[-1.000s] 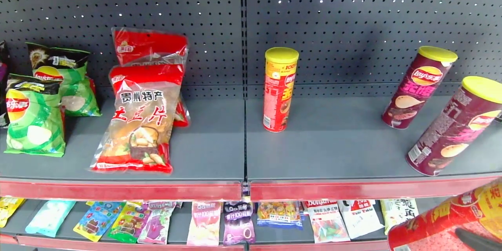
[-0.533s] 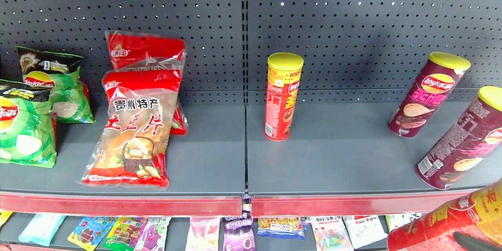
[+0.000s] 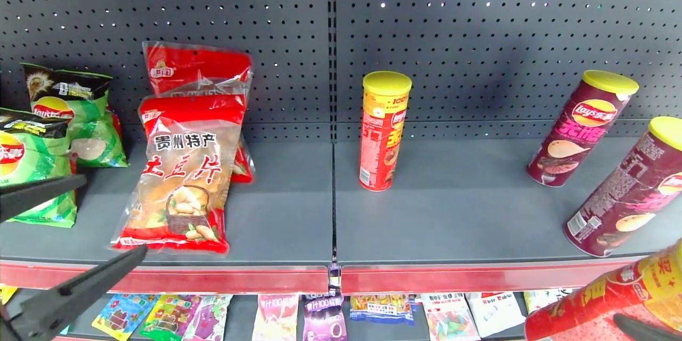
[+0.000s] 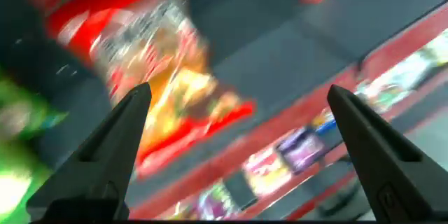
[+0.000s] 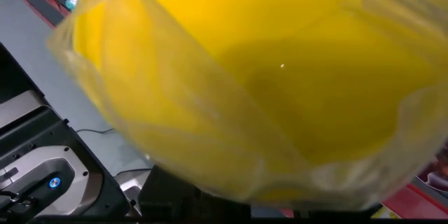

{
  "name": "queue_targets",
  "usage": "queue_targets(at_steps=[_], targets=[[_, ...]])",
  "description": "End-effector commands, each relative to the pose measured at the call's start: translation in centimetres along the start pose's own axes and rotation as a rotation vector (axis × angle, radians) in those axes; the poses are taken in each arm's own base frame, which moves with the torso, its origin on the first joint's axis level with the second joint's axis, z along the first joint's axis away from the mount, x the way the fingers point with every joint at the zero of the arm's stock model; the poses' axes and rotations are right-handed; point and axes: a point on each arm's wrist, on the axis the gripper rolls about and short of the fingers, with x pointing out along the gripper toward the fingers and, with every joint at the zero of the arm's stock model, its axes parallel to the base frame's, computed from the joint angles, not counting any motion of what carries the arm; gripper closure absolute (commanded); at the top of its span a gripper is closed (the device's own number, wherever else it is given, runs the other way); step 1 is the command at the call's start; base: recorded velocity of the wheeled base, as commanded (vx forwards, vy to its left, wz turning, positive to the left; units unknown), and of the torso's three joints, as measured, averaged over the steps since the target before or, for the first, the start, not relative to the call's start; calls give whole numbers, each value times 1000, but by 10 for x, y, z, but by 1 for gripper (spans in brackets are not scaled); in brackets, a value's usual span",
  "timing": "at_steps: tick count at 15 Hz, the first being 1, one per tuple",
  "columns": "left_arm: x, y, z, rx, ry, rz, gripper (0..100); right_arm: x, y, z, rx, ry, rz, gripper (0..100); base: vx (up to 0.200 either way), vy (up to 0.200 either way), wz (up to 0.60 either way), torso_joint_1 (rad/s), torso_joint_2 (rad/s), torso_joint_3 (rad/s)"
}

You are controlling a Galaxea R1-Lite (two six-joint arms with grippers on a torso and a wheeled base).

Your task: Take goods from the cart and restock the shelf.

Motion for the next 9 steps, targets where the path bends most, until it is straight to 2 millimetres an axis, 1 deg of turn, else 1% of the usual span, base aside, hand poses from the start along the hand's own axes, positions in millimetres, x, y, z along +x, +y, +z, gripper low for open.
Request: queue_targets(at_steps=[1, 3, 4, 5, 7, 8, 9], targets=[[79, -1, 32, -74, 36, -253, 0, 1, 0, -1, 2, 8, -4, 100, 0, 0, 0, 0, 0, 0], [118, -5, 39, -64, 25, -275, 0, 1, -1, 0, 3, 7, -10, 100, 0, 0, 0, 0, 0, 0], [129, -6, 40, -61, 14, -275, 0, 1, -1, 0, 3, 7, -10, 100, 0, 0, 0, 0, 0, 0], [156, -12, 41, -54, -2, -279, 0, 1, -1, -1, 4, 10, -11, 100, 0, 0, 0, 0, 0, 0], [179, -17, 38, -50, 6, -271, 0, 2, -1, -1, 7, 16, -14, 100, 0, 0, 0, 0, 0, 0], [197, -24, 40, -49, 8, -274, 0, 2, -1, -2, 10, 18, -16, 100, 0, 0, 0, 0, 0, 0], [211, -28, 44, -47, 3, -269, 0, 3, -2, -1, 10, 19, -15, 100, 0, 0, 0, 0, 0, 0]])
